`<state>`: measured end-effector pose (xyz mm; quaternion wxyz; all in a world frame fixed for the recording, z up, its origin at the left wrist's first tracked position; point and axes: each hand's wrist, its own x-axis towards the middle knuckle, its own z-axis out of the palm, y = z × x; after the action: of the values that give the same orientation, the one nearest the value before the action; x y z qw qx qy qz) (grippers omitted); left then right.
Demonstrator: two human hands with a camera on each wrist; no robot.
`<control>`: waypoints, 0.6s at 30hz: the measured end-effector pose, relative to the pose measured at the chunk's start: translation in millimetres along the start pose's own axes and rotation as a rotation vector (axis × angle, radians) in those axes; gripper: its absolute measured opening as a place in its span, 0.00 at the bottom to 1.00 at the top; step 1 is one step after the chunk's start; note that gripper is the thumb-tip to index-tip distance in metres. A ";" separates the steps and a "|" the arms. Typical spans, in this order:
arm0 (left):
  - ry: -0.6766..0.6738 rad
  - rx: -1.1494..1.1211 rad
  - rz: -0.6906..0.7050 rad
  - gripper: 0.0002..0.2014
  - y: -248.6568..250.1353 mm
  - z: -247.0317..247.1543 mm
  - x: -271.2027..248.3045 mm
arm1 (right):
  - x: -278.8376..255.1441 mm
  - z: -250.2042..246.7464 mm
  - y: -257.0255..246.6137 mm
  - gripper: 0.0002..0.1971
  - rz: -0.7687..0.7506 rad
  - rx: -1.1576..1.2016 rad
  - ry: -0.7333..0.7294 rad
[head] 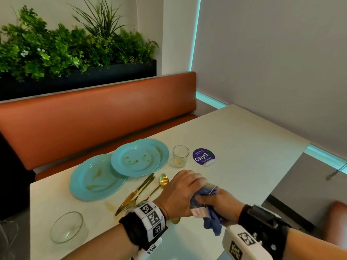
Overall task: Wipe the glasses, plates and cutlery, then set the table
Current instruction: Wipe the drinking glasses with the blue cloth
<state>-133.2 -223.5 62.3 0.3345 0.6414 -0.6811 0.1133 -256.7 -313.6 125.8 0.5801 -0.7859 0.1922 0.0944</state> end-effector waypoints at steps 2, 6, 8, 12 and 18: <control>-0.060 -0.004 -0.006 0.31 -3.5 -2.7 0.2 | 2.5 -3.4 2.7 0.09 -0.035 -0.292 -0.003; -0.183 -0.044 -0.106 0.44 -9.0 0.0 0.6 | 15.4 -8.2 0.6 0.16 -0.069 -1.139 -0.182; -0.120 -0.011 -0.118 0.43 -12.6 2.5 2.2 | 20.2 -8.5 -5.4 0.18 -0.052 -1.143 -0.105; 0.062 0.066 -0.084 0.28 -13.0 1.1 4.8 | 20.9 -3.3 -17.4 0.12 -0.050 -0.086 0.105; -0.211 -0.021 -0.202 0.38 -14.6 -11.5 0.0 | 23.8 7.1 -13.3 0.13 0.030 -0.817 -0.029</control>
<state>-115.7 -219.0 67.0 0.2773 0.7116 -0.6455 0.0037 -229.1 -308.0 126.4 0.2215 -0.9473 0.1422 0.1825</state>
